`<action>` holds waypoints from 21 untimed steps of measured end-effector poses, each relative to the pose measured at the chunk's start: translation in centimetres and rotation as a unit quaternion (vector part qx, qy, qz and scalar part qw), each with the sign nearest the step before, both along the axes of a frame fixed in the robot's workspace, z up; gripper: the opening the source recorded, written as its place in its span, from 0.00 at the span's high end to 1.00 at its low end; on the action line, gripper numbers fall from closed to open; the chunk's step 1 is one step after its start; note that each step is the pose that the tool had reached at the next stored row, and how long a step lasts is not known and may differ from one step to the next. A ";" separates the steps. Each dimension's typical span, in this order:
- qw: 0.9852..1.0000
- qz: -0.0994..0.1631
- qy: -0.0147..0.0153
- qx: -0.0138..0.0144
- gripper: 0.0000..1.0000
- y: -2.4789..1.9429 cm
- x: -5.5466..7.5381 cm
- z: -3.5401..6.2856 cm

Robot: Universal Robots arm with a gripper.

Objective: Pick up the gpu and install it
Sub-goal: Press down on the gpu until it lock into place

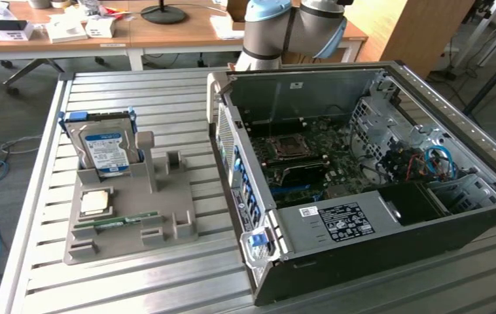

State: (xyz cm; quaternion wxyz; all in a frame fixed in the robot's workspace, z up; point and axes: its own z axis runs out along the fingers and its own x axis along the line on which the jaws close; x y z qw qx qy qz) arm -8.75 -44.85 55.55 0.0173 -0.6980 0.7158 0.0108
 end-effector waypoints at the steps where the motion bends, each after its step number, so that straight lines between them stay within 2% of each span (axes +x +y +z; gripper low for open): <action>1: 1.000 0.000 0.000 0.000 0.89 0.00 0.0 0.00; 21: 1.000 0.000 0.000 0.001 0.89 0.00 0.0 -0.01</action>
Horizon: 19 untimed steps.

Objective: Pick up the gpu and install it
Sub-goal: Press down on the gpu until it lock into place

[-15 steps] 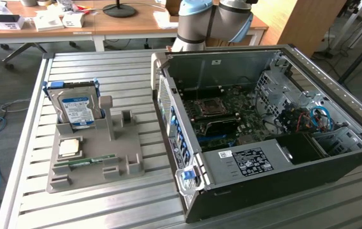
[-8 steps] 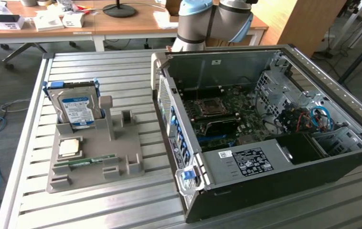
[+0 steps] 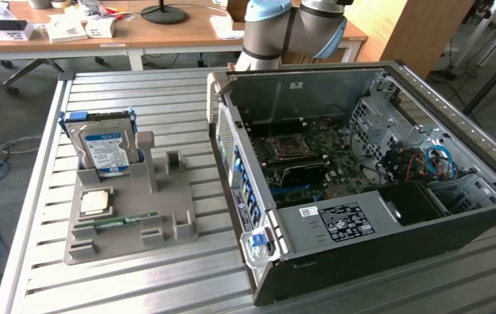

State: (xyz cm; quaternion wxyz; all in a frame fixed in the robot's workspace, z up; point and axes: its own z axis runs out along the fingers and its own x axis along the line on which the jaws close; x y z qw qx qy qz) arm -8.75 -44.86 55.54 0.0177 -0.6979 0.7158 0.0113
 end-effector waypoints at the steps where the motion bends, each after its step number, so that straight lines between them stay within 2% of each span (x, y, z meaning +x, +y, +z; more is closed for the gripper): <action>1: 1.000 0.000 0.000 0.000 0.89 0.00 0.0 -0.01; 10: 1.000 0.000 0.000 0.000 0.89 0.03 0.0 -1.58; 19: 1.000 0.000 0.000 0.000 0.89 0.32 0.0 -3.22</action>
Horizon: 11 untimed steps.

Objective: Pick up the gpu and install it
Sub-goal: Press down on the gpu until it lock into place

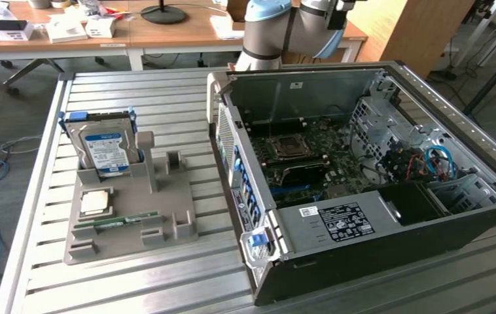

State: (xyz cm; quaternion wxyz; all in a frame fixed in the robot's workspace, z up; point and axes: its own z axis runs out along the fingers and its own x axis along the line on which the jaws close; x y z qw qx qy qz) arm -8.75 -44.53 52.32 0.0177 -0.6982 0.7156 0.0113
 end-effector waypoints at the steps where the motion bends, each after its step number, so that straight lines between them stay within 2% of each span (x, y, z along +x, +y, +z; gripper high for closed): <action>1: 1.000 0.000 0.000 0.000 0.89 0.02 0.0 -0.18; 11: 1.000 0.003 0.000 0.000 0.89 0.13 0.0 -2.00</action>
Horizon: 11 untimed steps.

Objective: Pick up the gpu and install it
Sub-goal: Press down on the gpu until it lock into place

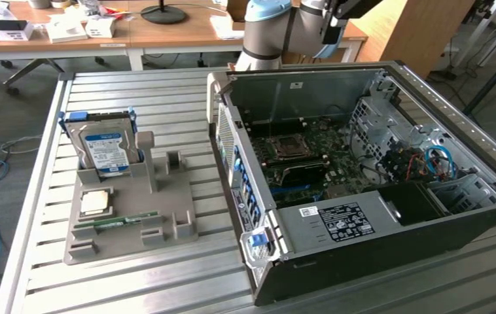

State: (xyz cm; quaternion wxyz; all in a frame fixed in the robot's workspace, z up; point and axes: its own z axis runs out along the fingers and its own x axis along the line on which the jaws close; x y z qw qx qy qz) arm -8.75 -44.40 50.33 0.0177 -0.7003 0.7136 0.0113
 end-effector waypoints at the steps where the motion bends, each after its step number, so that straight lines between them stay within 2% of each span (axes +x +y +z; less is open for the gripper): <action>1: 1.000 0.001 0.000 0.000 0.89 0.00 0.0 -0.18; 11: 1.000 0.003 0.000 0.000 0.89 0.06 0.0 -2.01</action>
